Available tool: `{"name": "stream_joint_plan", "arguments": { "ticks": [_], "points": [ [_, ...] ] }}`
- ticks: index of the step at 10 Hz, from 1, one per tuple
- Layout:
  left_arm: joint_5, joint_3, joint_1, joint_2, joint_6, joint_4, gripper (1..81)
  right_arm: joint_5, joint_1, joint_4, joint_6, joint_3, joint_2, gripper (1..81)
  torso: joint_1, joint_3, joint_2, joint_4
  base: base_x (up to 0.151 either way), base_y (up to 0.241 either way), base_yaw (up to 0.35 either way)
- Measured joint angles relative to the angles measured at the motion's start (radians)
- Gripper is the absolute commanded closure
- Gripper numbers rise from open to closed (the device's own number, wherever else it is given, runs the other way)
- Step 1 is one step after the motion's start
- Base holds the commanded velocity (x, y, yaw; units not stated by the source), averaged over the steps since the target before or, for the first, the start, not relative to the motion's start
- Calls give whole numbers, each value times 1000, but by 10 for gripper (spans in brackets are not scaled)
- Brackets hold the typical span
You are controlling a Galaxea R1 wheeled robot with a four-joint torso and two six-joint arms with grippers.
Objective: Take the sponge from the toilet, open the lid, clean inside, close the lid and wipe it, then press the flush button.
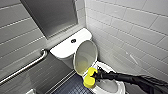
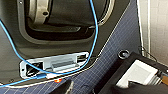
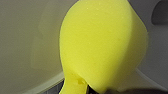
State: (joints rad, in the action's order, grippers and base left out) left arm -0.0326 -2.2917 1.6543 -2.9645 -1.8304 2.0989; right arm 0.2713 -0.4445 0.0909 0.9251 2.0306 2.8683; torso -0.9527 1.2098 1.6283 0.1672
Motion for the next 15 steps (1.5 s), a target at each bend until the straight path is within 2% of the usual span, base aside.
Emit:
{"name": "stream_joint_plan", "arguments": {
  "ticks": [3, 7, 9, 12, 15],
  "points": [
    [2, 0, 0, 0, 0, 0, 10, -6, -80, 59, -3, 49, 6, 811, 0, 0, 0, 0, 0, 0, 0],
    [3, 0, 0, 1, 0, 0, 10, -72, -116, 117, -4, 51, 2, 811, 0, 0, 0, 0, 0, 0, 0],
    [3, 0, 0, 0, 0, 0, 10, -50, -127, 134, -3, -36, -51, 811, 0, 0, 0, 0, 0, 0, 0],
    [4, 0, 0, 0, 0, 0, 10, 15, -167, 157, -3, -230, -201, 811, 0, 0, 0, 0, 0, 0, 0],
    [3, 0, 0, 0, 0, 0, 10, -28, -232, 190, -4, -299, -293, 811, 0, 0, 0, 0, 0, 0, 0]
  ]
}}
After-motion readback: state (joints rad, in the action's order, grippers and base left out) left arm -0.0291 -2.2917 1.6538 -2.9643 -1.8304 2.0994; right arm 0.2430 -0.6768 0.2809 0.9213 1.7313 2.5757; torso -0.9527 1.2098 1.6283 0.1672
